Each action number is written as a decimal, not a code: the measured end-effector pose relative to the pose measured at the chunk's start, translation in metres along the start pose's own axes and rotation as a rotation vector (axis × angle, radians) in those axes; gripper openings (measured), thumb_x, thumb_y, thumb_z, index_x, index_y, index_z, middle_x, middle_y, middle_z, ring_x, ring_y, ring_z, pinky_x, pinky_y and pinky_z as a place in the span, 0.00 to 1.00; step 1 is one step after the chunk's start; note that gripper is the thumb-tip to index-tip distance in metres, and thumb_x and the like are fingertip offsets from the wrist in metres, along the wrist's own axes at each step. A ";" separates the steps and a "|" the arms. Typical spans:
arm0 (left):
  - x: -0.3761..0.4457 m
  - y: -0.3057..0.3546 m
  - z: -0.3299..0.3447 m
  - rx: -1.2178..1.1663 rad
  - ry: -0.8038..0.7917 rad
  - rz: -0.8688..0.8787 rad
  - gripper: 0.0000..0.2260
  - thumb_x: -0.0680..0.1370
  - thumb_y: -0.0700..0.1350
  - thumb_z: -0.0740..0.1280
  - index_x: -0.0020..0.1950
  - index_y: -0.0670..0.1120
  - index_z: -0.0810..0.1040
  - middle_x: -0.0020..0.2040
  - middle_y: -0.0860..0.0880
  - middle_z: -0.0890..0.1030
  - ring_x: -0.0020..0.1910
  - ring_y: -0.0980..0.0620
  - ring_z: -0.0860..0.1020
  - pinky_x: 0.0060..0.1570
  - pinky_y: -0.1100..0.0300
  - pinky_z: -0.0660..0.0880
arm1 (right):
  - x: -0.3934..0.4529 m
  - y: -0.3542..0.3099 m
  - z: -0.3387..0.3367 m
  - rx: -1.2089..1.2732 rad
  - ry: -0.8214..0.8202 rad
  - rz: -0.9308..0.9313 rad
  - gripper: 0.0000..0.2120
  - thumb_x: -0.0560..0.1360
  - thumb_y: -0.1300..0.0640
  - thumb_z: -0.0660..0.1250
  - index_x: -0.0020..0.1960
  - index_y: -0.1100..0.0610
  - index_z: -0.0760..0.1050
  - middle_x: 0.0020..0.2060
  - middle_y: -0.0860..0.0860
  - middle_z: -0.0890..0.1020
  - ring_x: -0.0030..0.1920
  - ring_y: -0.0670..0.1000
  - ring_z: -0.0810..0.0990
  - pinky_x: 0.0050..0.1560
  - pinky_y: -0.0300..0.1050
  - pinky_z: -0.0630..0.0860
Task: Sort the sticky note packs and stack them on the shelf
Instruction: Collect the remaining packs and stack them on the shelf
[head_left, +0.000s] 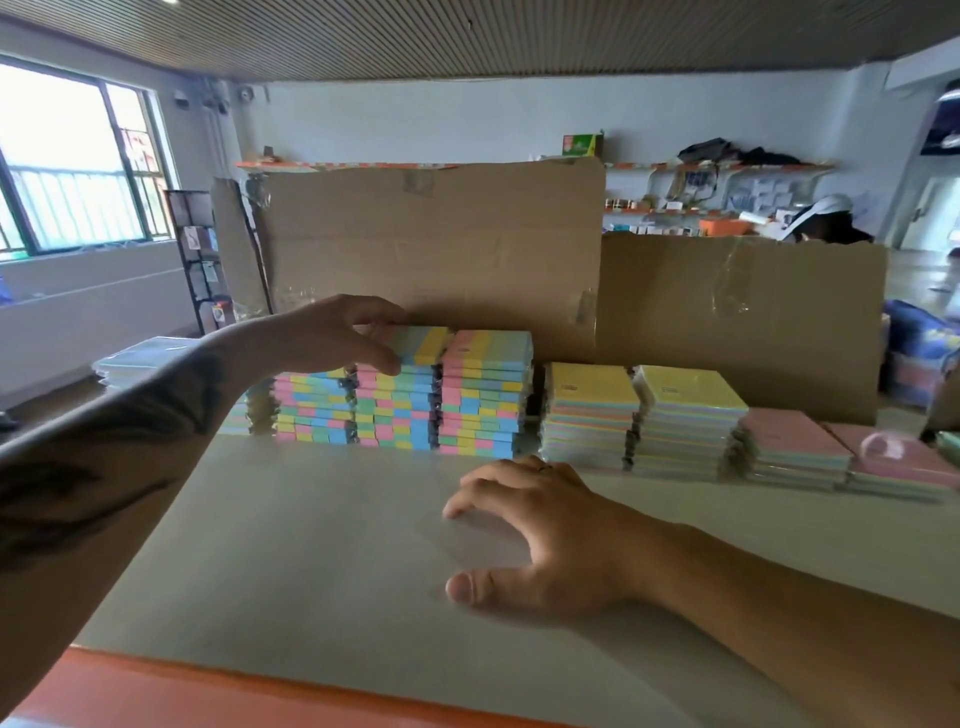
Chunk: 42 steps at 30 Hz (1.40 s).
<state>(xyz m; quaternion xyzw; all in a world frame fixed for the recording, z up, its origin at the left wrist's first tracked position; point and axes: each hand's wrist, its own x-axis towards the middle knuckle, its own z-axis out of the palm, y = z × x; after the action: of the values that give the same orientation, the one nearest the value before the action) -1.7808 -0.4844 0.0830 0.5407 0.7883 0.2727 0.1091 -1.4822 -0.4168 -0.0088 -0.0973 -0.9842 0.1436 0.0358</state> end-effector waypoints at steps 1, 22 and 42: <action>-0.002 0.000 0.001 -0.033 0.012 0.012 0.38 0.57 0.57 0.78 0.67 0.61 0.77 0.69 0.54 0.75 0.64 0.49 0.75 0.63 0.48 0.75 | 0.000 0.000 -0.001 -0.004 -0.006 0.008 0.32 0.74 0.25 0.62 0.73 0.38 0.65 0.72 0.36 0.64 0.73 0.41 0.58 0.75 0.49 0.56; -0.170 0.100 0.153 0.399 0.073 0.263 0.42 0.69 0.79 0.44 0.81 0.63 0.53 0.83 0.58 0.51 0.82 0.54 0.47 0.80 0.53 0.45 | -0.118 0.021 -0.021 -0.336 0.181 0.452 0.47 0.67 0.18 0.37 0.80 0.38 0.57 0.83 0.50 0.53 0.81 0.56 0.54 0.78 0.59 0.53; -0.196 0.454 0.401 0.376 -0.098 0.524 0.35 0.77 0.73 0.42 0.81 0.61 0.56 0.83 0.55 0.53 0.82 0.50 0.49 0.80 0.45 0.45 | -0.547 0.147 -0.053 -0.241 0.357 0.923 0.35 0.77 0.24 0.44 0.80 0.38 0.55 0.83 0.48 0.54 0.81 0.55 0.53 0.77 0.64 0.51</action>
<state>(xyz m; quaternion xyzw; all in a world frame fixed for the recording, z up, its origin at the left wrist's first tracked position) -1.1574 -0.4169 -0.0241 0.7484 0.6526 0.1147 -0.0286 -0.9148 -0.3744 -0.0241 -0.5485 -0.8268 0.0111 0.1247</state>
